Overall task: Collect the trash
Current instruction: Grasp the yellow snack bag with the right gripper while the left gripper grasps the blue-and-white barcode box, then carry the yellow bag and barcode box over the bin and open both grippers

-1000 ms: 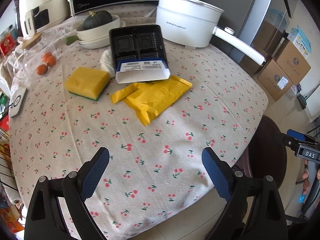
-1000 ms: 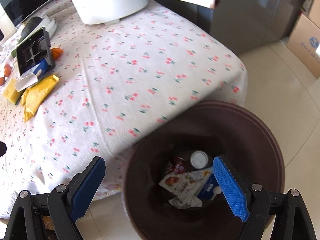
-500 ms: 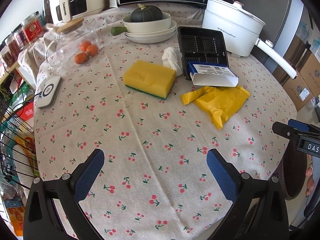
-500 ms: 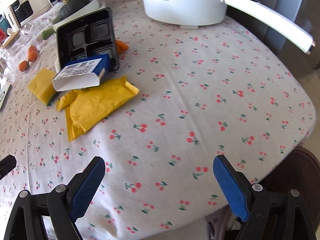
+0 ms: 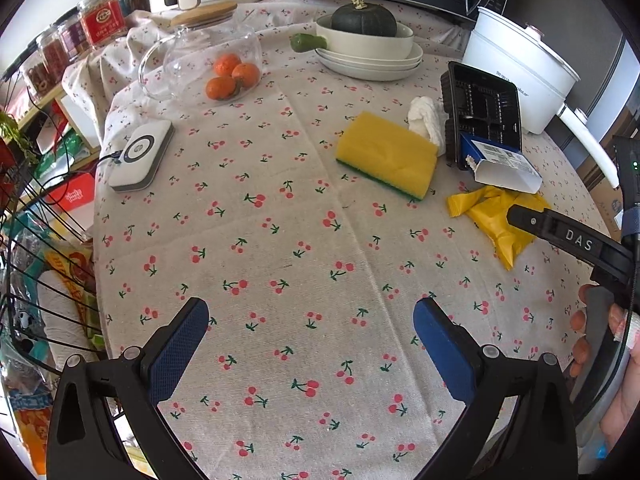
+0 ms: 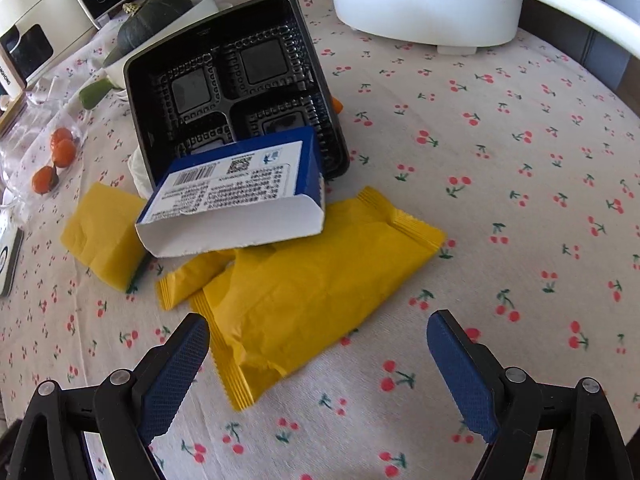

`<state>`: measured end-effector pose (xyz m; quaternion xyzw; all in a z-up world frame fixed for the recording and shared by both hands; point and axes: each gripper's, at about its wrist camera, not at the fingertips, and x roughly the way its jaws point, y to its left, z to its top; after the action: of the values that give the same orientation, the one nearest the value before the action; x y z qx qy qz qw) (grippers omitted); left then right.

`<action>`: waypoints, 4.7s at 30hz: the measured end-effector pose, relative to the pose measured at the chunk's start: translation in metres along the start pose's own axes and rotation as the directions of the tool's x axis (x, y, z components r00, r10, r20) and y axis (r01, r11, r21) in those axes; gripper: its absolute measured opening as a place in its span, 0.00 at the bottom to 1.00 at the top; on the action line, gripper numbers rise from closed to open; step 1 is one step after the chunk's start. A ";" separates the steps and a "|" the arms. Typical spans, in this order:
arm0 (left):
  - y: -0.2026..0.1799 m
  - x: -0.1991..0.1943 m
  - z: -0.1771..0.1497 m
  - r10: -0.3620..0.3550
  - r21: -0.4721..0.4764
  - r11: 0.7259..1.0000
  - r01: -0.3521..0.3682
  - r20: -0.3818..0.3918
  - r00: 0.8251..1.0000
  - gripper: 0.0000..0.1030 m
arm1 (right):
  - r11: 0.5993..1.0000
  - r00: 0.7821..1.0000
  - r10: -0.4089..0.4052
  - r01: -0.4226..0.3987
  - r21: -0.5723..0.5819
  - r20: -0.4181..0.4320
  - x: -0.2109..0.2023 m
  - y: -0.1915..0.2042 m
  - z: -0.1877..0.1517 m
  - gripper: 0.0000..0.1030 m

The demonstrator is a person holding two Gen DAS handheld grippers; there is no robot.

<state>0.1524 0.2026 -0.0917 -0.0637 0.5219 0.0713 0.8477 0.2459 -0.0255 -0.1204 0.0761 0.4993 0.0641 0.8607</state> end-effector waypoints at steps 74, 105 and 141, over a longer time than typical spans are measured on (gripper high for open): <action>-0.163 -0.021 0.014 -0.227 0.081 0.971 0.225 0.008 0.974 0.94 | 0.998 0.998 0.039 -0.041 0.048 0.042 -0.131 -0.177 -0.029 0.42; -0.308 -0.069 -0.083 -0.395 0.459 0.820 0.342 0.022 0.918 0.94 | 0.988 0.993 -0.117 0.112 0.106 0.035 -0.194 -0.308 -0.113 0.42; -0.357 -0.039 -0.098 -0.301 0.529 0.807 0.261 -0.012 0.953 1.00 | 0.973 0.988 -0.154 0.154 0.174 -0.017 -0.192 -0.358 -0.131 0.70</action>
<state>0.1163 -0.1677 -0.0887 0.0962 0.4748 -0.1980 0.8521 0.0499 -0.4039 -0.0910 0.1122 0.5089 -0.0466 0.8522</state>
